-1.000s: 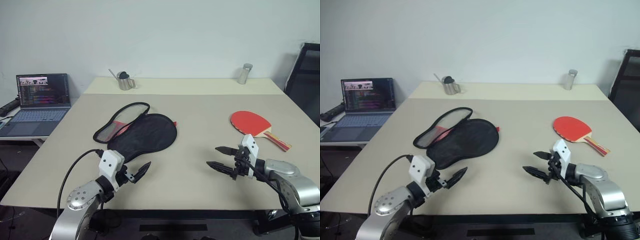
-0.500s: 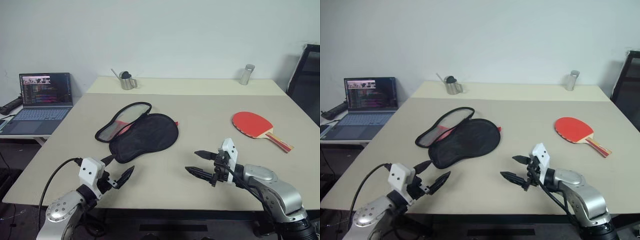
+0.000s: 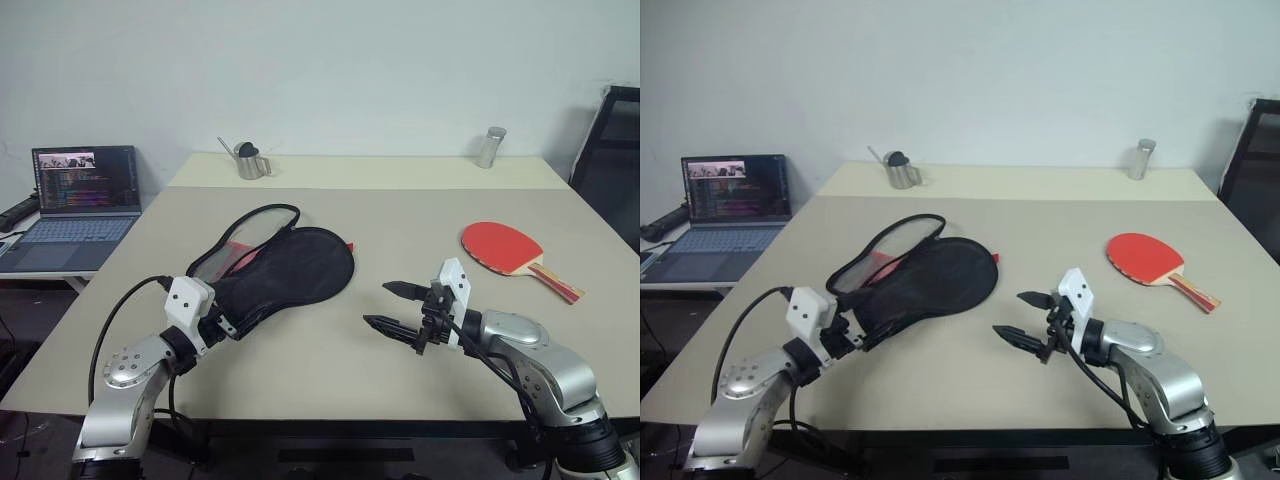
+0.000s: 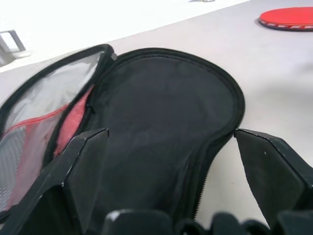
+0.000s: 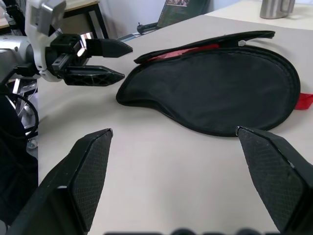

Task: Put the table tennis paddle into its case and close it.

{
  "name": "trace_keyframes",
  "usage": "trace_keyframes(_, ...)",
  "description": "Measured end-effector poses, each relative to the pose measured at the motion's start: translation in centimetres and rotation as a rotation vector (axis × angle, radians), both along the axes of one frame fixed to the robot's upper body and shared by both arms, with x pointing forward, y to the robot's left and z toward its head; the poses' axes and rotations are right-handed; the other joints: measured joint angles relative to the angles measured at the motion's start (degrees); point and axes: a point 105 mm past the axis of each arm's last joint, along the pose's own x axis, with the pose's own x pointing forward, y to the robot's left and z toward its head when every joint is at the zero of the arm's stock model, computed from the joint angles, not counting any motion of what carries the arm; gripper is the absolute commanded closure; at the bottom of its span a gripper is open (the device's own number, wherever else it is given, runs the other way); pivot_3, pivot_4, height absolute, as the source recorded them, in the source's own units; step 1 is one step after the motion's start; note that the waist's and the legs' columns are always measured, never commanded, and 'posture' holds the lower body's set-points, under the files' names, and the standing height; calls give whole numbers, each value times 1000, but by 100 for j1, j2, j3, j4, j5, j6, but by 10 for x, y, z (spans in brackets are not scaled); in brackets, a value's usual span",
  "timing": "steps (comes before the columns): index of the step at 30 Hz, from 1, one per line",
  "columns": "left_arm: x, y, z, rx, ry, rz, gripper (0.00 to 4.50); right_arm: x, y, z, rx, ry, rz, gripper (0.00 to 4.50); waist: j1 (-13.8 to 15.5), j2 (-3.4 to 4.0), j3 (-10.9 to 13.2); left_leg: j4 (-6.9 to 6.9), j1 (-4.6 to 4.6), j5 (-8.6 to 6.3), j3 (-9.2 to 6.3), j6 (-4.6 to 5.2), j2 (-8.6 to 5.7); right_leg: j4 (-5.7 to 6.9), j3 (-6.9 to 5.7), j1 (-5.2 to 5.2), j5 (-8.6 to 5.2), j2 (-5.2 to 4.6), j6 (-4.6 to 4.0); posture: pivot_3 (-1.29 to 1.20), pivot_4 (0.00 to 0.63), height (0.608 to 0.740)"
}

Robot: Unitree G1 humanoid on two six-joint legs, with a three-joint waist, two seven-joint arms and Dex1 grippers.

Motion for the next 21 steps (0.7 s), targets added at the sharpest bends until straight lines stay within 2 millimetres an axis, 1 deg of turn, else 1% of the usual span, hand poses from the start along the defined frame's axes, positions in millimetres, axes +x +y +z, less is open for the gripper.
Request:
trace_keyframes(5,-1,7,-6,-48,88,16,0,-1,-3,16,-25,-51,27,50,-1,0,0,0,0,0,-5,-1,8,0,-4,0,0,0,-1,0,150,740)
trace_keyframes(8,0,13,-7,-61,120,47,0,-3,-4,20,-28,-57,36,50,0,0,0,-3,0,-1,-4,-1,8,-1,-2,-1,-1,0,-2,0,150,740)
trace_keyframes(11,0,17,-9,-65,151,56,0,-5,-10,26,-39,-66,37,50,0,-1,1,-2,0,-1,0,-1,7,-2,-1,-1,0,0,-1,0,150,740)
trace_keyframes(17,1,23,-8,-108,190,84,0,-21,-14,39,-111,-87,142,50,4,-2,2,-1,0,-1,-5,-2,9,-3,0,-1,-1,-1,-2,0,150,740)
trace_keyframes(21,6,30,-6,-131,214,134,0,-23,-19,47,-161,-116,170,50,5,-4,3,-1,0,-2,-2,-3,10,-4,-1,-1,-1,-2,-2,0,150,740)
